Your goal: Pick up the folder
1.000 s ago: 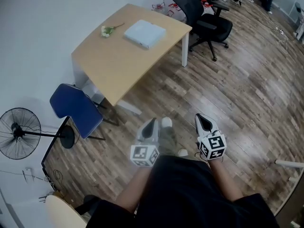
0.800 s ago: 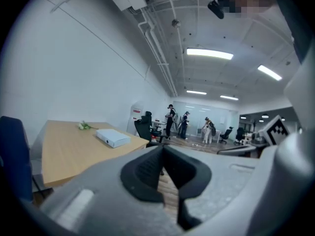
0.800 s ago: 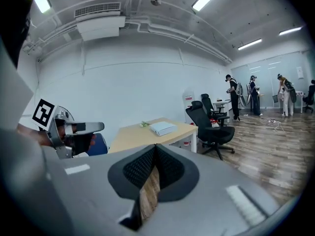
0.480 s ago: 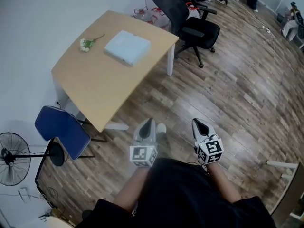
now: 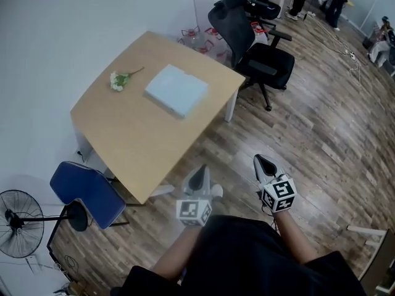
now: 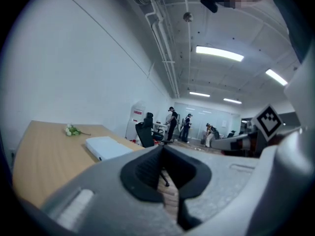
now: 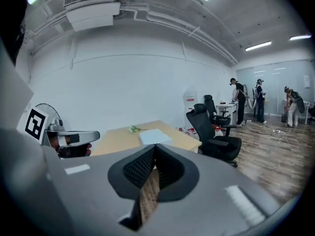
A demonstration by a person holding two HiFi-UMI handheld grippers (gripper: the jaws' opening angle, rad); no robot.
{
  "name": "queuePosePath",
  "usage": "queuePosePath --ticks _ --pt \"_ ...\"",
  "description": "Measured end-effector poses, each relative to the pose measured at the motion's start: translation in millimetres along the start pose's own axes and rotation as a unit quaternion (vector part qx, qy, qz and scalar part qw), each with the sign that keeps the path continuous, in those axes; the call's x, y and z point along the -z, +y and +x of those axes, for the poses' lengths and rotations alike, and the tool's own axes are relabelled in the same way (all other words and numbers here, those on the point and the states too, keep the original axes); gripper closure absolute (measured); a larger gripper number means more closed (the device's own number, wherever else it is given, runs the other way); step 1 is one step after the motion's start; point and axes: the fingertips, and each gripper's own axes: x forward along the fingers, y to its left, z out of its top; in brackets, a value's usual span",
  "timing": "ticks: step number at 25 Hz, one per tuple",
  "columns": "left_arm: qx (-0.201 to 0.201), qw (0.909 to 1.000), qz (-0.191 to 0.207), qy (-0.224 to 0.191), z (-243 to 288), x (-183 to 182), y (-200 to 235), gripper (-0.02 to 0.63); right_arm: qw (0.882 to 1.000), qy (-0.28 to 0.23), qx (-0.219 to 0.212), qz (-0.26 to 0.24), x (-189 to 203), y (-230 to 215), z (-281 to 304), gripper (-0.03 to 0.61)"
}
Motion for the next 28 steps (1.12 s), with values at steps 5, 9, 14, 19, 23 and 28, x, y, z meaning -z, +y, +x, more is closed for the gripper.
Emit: queuePosePath --ticks 5,9,14,19,23,28 --pt "-0.002 0.9997 0.011 -0.021 24.4 -14.2 38.7 0.614 0.999 0.032 -0.035 -0.006 2.8 16.0 56.0 0.578" --pt "-0.015 0.9994 -0.006 -0.031 52.7 -22.0 82.0 0.614 0.998 0.041 -0.054 -0.014 -9.4 22.1 104.3 0.578" --pt "-0.025 0.9989 -0.023 -0.031 85.3 -34.0 125.0 0.614 0.999 0.038 -0.037 -0.004 -33.0 8.5 150.7 0.578" --pt "-0.047 0.9978 -0.045 -0.016 95.6 -30.8 159.4 0.614 0.997 0.057 -0.048 -0.022 -30.0 15.7 179.7 0.578" --pt "-0.068 0.9959 -0.060 -0.008 106.2 -25.6 174.4 0.614 0.996 0.066 -0.053 -0.003 -26.8 3.2 206.8 0.578" --pt "-0.096 0.9935 -0.062 0.004 136.0 -19.6 192.1 0.614 0.994 0.058 -0.087 -0.003 -43.5 -17.6 257.1 0.578"
